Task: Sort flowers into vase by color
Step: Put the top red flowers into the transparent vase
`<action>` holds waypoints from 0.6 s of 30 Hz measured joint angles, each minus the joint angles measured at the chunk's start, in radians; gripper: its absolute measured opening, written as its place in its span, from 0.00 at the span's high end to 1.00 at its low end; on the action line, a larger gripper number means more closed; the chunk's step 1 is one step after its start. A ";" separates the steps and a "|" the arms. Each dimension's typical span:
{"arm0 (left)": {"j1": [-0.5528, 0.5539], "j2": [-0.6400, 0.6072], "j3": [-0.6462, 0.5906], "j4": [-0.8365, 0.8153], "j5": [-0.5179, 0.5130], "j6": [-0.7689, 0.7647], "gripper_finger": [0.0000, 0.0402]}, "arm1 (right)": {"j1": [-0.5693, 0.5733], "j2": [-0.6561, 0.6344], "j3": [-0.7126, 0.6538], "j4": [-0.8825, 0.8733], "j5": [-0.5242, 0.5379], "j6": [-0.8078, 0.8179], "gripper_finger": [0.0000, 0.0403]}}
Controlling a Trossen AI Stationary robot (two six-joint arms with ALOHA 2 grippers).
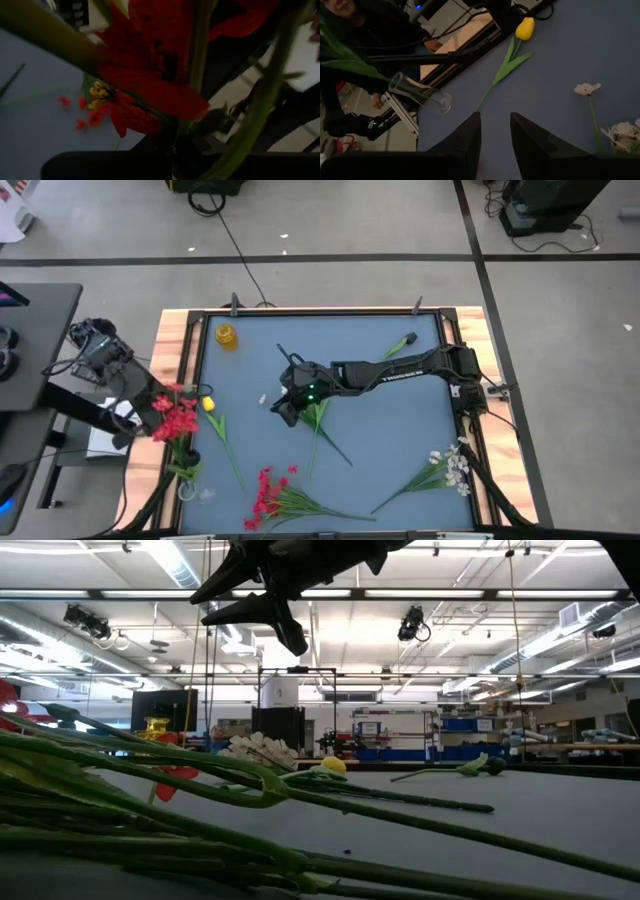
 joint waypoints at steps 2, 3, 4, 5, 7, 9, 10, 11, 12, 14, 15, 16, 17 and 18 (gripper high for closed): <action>-0.025 0.016 -0.014 -0.020 -0.011 -0.003 0.98 | 0.000 0.000 0.000 0.000 0.000 -0.004 0.72; -0.037 0.026 -0.022 -0.021 -0.011 -0.003 0.98 | 0.000 0.000 0.000 0.000 0.000 -0.004 0.72; -0.045 0.032 -0.031 -0.017 -0.012 -0.003 0.98 | 0.000 0.000 0.000 0.000 0.000 -0.004 0.72; -0.050 0.037 -0.039 -0.012 -0.013 -0.004 0.97 | 0.000 0.000 0.000 0.000 0.000 -0.004 0.72; -0.054 0.047 -0.052 0.003 -0.015 -0.004 0.97 | 0.000 0.000 0.000 0.000 0.000 -0.007 0.72; -0.054 0.051 -0.058 0.023 -0.024 -0.005 0.96 | 0.000 0.000 0.000 0.000 0.000 -0.007 0.72; -0.054 0.054 -0.059 0.027 -0.026 -0.008 0.96 | 0.000 0.000 0.000 0.000 0.000 -0.007 0.72; -0.054 0.057 -0.059 0.035 -0.026 -0.013 0.96 | 0.000 0.000 0.000 0.000 0.000 -0.007 0.72; -0.054 0.057 -0.059 0.043 -0.026 -0.015 0.96 | 0.000 0.000 0.000 0.000 -0.001 -0.007 0.72; -0.054 0.057 -0.059 0.052 -0.026 -0.027 0.96 | 0.000 0.000 0.000 0.000 -0.004 -0.007 0.72; -0.054 0.057 -0.059 0.054 -0.026 -0.041 0.95 | 0.000 0.000 0.000 0.000 -0.006 -0.007 0.72; -0.054 0.057 -0.059 0.052 -0.025 -0.056 0.95 | 0.000 0.000 0.000 0.000 -0.006 -0.007 0.72; -0.054 0.057 -0.059 0.049 -0.021 -0.070 0.94 | 0.000 0.000 0.000 0.000 -0.005 -0.003 0.72; -0.054 0.057 -0.059 0.048 -0.014 -0.079 0.94 | 0.000 0.000 0.000 0.000 -0.002 -0.002 0.72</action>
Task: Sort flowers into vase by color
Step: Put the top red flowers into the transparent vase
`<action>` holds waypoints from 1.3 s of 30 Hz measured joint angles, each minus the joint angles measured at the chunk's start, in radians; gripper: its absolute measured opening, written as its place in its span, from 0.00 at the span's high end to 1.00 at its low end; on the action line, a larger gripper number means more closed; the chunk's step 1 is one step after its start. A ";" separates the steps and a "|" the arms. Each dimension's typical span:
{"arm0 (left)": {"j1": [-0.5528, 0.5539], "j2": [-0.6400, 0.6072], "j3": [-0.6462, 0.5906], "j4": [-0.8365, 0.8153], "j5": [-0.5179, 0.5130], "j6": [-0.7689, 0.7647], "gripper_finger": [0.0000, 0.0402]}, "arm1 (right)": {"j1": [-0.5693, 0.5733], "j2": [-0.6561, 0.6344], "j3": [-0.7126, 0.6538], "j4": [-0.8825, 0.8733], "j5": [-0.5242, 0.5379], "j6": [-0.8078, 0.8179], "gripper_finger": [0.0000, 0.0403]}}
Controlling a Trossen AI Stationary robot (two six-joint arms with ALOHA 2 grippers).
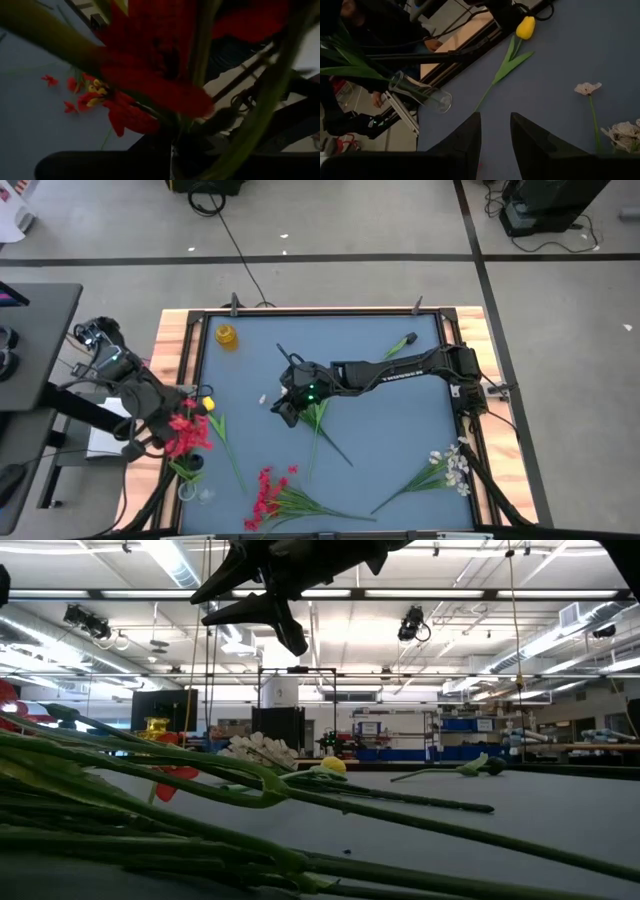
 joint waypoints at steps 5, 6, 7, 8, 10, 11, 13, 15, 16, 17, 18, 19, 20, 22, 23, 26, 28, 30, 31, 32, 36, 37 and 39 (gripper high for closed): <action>0.000 0.001 0.000 -0.011 0.003 -0.059 0.87 | 0.000 0.000 0.000 0.000 0.012 0.002 0.70; 0.000 0.001 0.000 -0.011 0.003 -0.074 0.85 | 0.000 0.000 0.000 0.000 0.013 0.002 0.70; 0.000 0.001 0.000 -0.012 0.002 -0.083 0.84 | 0.000 0.000 0.000 0.000 0.016 0.002 0.69; 0.000 0.003 0.000 -0.011 0.002 -0.092 0.82 | 0.002 0.000 0.000 0.000 0.021 0.002 0.68; 0.000 0.005 0.000 -0.012 0.003 -0.106 0.78 | 0.007 0.000 0.000 0.000 0.030 0.003 0.65; 0.000 0.007 0.000 -0.012 0.003 -0.109 0.76 | 0.009 0.000 0.000 0.000 0.033 0.003 0.64; 0.000 0.008 0.000 -0.012 0.003 -0.121 0.72 | 0.011 0.000 0.000 0.000 0.037 0.003 0.61; 0.000 0.009 0.000 -0.012 0.017 -0.143 0.69 | 0.014 0.000 0.000 0.000 0.037 0.003 0.59; 0.000 0.010 0.000 -0.012 0.031 -0.154 0.68 | 0.015 0.000 0.000 0.000 0.037 0.003 0.58; 0.000 0.010 0.000 -0.013 0.045 -0.167 0.67 | 0.016 0.000 0.000 0.000 0.037 0.003 0.57; 0.000 0.010 0.000 -0.013 0.059 -0.180 0.67 | 0.017 0.000 0.000 0.000 0.037 0.003 0.57; 0.000 0.010 0.000 -0.013 0.070 -0.192 0.67 | 0.017 0.000 0.000 0.000 0.036 0.003 0.56; 0.000 0.010 0.000 -0.016 0.083 -0.206 0.67 | 0.018 0.000 0.000 0.000 0.036 0.006 0.56; 0.000 0.010 0.000 -0.028 0.116 -0.238 0.67 | 0.018 0.000 0.000 0.000 0.031 0.007 0.56; 0.000 0.010 0.000 -0.039 0.128 -0.256 0.67 | 0.018 0.000 0.000 0.000 0.029 0.007 0.56; 0.000 0.010 0.000 -0.065 0.145 -0.286 0.66 | 0.018 0.000 0.000 0.000 0.024 0.007 0.56; 0.000 0.010 0.000 -0.083 0.145 -0.308 0.66 | 0.018 0.000 0.000 0.000 0.022 0.007 0.56; 0.000 0.010 0.000 -0.086 0.143 -0.356 0.66 | 0.018 0.000 0.000 0.000 0.022 0.007 0.56; 0.000 0.010 0.000 -0.086 0.144 -0.373 0.65 | 0.018 0.000 0.000 0.000 0.022 0.007 0.56; 0.000 0.010 0.000 -0.085 0.142 -0.388 0.64 | 0.018 0.000 0.000 0.000 0.022 0.007 0.56; 0.000 0.011 0.000 -0.085 0.093 -0.508 0.57 | 0.020 0.000 0.000 0.000 0.022 0.007 0.56; 0.000 0.011 0.000 -0.086 0.094 -0.533 0.55 | 0.021 0.000 0.000 0.000 0.022 0.007 0.56; 0.000 0.011 0.000 -0.088 0.098 -0.560 0.51 | 0.022 0.000 0.000 0.000 0.021 0.006 0.56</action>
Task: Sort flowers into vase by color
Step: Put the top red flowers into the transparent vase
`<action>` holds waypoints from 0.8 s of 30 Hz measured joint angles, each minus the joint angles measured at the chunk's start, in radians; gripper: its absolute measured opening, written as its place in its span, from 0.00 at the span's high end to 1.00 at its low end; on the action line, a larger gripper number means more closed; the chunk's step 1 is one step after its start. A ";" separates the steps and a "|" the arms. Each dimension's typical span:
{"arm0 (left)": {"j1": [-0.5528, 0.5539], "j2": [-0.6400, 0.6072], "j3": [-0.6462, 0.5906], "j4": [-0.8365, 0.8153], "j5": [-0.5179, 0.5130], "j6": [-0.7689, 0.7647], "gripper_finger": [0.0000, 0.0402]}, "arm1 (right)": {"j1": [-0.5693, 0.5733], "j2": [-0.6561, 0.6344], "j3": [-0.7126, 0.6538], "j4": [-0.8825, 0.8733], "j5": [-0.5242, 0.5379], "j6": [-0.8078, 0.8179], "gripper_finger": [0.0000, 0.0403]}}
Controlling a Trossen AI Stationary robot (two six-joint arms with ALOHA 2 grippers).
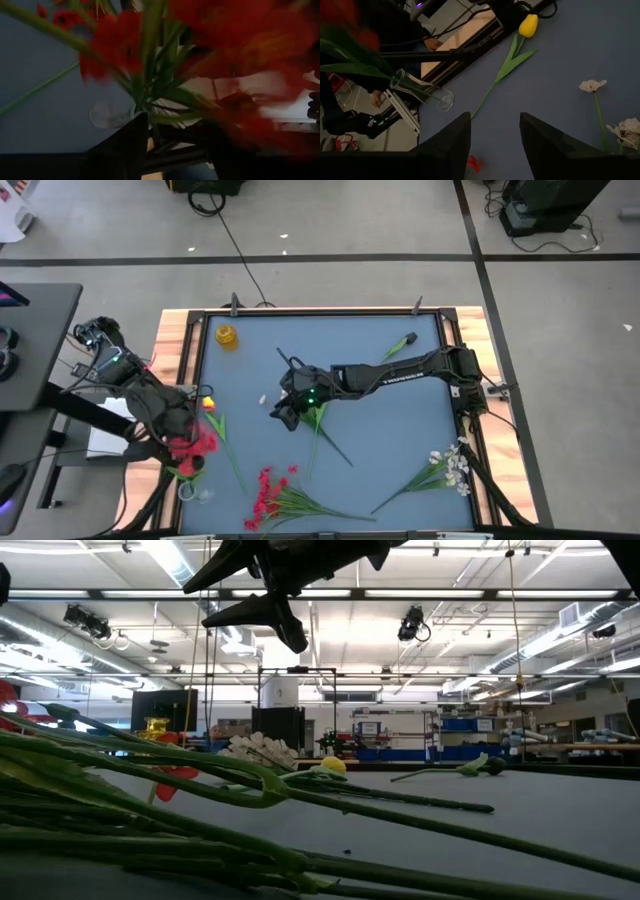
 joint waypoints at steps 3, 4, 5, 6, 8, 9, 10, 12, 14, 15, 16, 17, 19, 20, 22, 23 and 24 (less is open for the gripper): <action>0.000 -0.001 0.000 -0.011 0.004 -0.025 0.47 | 0.000 0.000 0.000 0.000 0.000 0.000 0.56; 0.000 -0.001 0.000 -0.021 0.003 -0.030 0.45 | 0.000 0.000 0.000 0.000 0.000 -0.001 0.56; 0.000 -0.001 0.000 -0.036 0.003 -0.033 0.44 | 0.000 0.000 0.000 0.000 0.000 -0.001 0.56; 0.000 -0.002 0.000 -0.059 0.004 -0.034 0.43 | 0.000 0.000 0.000 -0.001 0.001 -0.001 0.56; 0.000 -0.007 0.000 -0.133 0.023 -0.035 0.42 | 0.000 -0.001 0.000 -0.019 0.032 0.016 0.56; 0.000 -0.010 0.000 -0.171 0.027 -0.043 0.42 | 0.000 -0.002 0.000 -0.047 0.058 0.042 0.56; 0.000 -0.017 0.000 -0.208 0.023 -0.056 0.42 | 0.000 -0.002 0.000 -0.080 0.079 0.070 0.56; 0.000 -0.036 0.000 -0.270 -0.006 -0.085 0.42 | 0.000 -0.002 0.000 -0.169 0.123 0.111 0.56; 0.000 -0.063 0.000 -0.319 -0.058 -0.112 0.42 | -0.001 -0.002 0.000 -0.252 0.162 0.126 0.56; 0.000 -0.077 0.000 -0.336 -0.094 -0.123 0.42 | -0.001 -0.002 0.000 -0.286 0.177 0.134 0.56; 0.000 -0.090 0.000 -0.345 -0.128 -0.140 0.42 | -0.001 -0.002 0.000 -0.318 0.192 0.149 0.56; 0.000 -0.103 0.001 -0.350 -0.160 -0.150 0.42 | -0.002 -0.002 0.000 -0.346 0.200 0.169 0.56; 0.000 -0.124 0.001 -0.343 -0.218 -0.177 0.42 | -0.002 -0.002 0.000 -0.397 0.208 0.210 0.56; 0.000 -0.130 0.002 -0.331 -0.236 -0.187 0.42 | -0.002 -0.002 0.000 -0.412 0.209 0.223 0.56; 0.000 -0.137 0.002 -0.297 -0.256 -0.197 0.42 | -0.002 -0.002 0.000 -0.418 0.208 0.225 0.56; 0.000 -0.138 0.002 -0.293 -0.266 -0.206 0.42 | -0.001 -0.002 0.000 -0.418 0.209 0.226 0.56; 0.000 -0.138 0.002 -0.293 -0.270 -0.215 0.42 | 0.000 -0.002 0.000 -0.421 0.209 0.228 0.56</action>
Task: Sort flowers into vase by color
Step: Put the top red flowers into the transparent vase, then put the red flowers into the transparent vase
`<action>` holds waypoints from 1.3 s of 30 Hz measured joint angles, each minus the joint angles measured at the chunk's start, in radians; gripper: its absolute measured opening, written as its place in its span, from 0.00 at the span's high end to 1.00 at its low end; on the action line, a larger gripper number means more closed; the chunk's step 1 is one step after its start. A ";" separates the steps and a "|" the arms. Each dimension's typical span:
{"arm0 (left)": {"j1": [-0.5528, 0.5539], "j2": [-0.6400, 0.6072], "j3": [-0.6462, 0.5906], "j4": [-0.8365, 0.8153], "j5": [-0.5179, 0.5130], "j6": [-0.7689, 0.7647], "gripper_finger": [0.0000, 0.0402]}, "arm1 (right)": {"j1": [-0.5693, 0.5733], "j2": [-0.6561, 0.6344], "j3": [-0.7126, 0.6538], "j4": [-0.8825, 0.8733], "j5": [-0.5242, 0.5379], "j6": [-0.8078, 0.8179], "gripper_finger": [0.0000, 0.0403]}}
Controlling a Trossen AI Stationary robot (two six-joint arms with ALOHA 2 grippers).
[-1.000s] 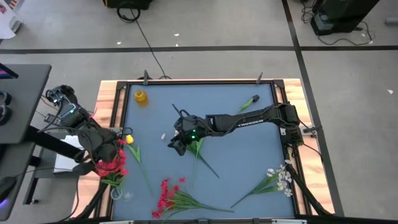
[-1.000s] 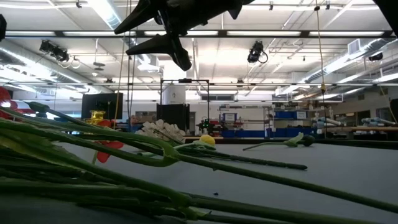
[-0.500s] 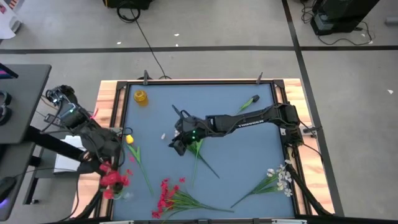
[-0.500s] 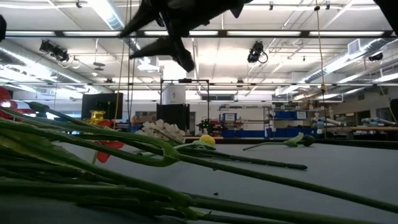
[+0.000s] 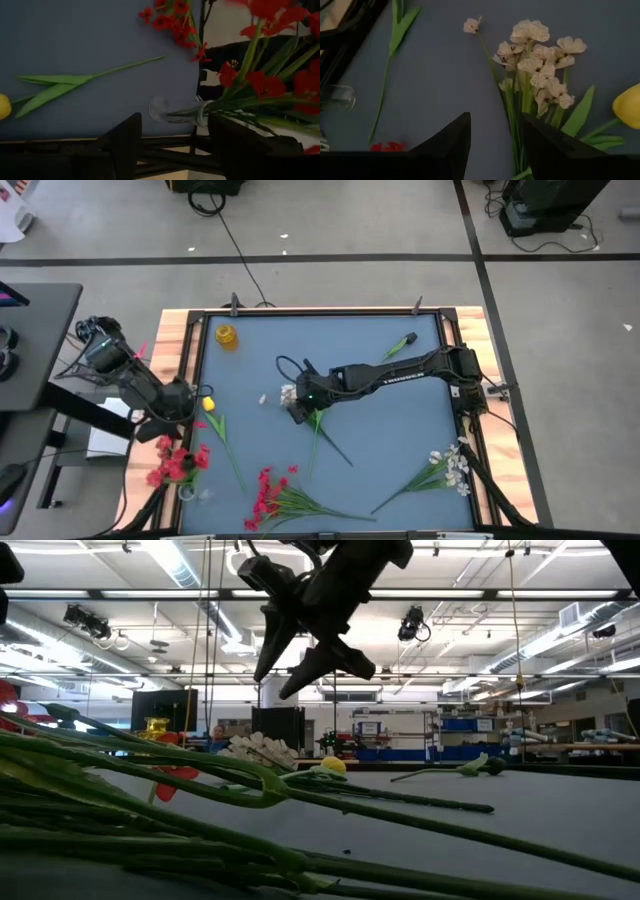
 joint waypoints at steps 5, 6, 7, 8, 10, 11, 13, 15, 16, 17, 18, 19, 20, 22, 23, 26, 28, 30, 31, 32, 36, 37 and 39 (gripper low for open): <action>0.000 0.000 0.000 -0.026 -0.043 -0.038 0.42 | 0.002 0.000 0.000 -0.086 0.016 0.052 0.56; 0.000 -0.001 0.000 -0.034 -0.067 -0.045 0.42 | 0.002 0.000 0.000 -0.106 0.029 0.056 0.56; 0.000 -0.001 0.000 -0.041 -0.095 -0.049 0.42 | 0.001 0.000 0.000 -0.120 0.043 0.056 0.56; 0.000 -0.001 0.000 -0.050 -0.130 -0.049 0.42 | -0.001 0.000 0.000 -0.125 0.056 0.051 0.56; 0.000 -0.001 0.000 -0.059 -0.209 -0.039 0.42 | -0.012 0.000 0.000 -0.120 0.061 0.024 0.56; 0.000 -0.001 0.000 -0.059 -0.247 -0.029 0.42 | -0.018 0.000 0.000 -0.115 0.055 -0.002 0.56; 0.000 -0.001 0.011 -0.067 -0.325 -0.013 0.42 | -0.025 0.000 0.000 -0.113 0.034 -0.071 0.56; 0.000 0.000 0.038 -0.064 -0.421 -0.009 0.42 | -0.026 0.013 0.000 -0.105 0.028 -0.137 0.55; 0.000 0.000 0.058 -0.065 -0.482 -0.004 0.42 | -0.026 0.018 0.000 -0.106 0.013 -0.167 0.55; 0.000 0.000 0.083 -0.064 -0.550 0.002 0.42 | -0.023 0.022 -0.001 -0.112 0.001 -0.192 0.54; 0.002 0.000 0.109 -0.060 -0.617 0.014 0.42 | -0.019 0.035 -0.002 -0.103 0.001 -0.206 0.53; 0.002 -0.001 0.137 -0.058 -0.685 0.021 0.42 | -0.018 0.041 -0.001 -0.081 -0.005 -0.211 0.52; 0.002 -0.001 0.160 -0.050 -0.748 0.024 0.42 | -0.018 0.044 -0.001 -0.070 -0.021 -0.218 0.51; 0.003 -0.002 0.183 -0.006 -0.817 0.068 0.42 | -0.015 0.062 -0.001 -0.057 -0.046 -0.236 0.49; 0.003 0.000 0.186 0.028 -0.835 0.098 0.42 | -0.015 0.067 -0.001 -0.039 -0.051 -0.237 0.47; 0.003 0.015 0.177 0.113 -0.858 0.148 0.42 | -0.008 0.069 -0.001 -0.042 -0.029 -0.260 0.43; 0.003 0.041 0.168 0.131 -0.864 0.147 0.42 | -0.008 0.069 0.000 -0.037 0.007 -0.298 0.41; 0.003 0.070 0.153 0.138 -0.866 0.128 0.42 | -0.010 0.069 0.000 -0.040 0.012 -0.340 0.39; 0.003 0.086 0.143 0.150 -0.869 0.124 0.42 | -0.012 0.069 0.000 -0.036 0.011 -0.361 0.39; 0.003 0.103 0.135 0.164 -0.872 0.124 0.42 | -0.013 0.074 0.000 -0.031 0.009 -0.382 0.39; 0.020 0.172 0.115 0.219 -0.886 0.124 0.42 | -0.014 0.100 -0.001 -0.023 0.005 -0.429 0.39; 0.030 0.185 0.113 0.236 -0.887 0.127 0.42 | -0.013 0.102 -0.001 -0.009 0.006 -0.430 0.39; 0.058 0.210 0.112 0.283 -0.876 0.155 0.42 | -0.013 0.102 -0.001 0.003 0.006 -0.418 0.40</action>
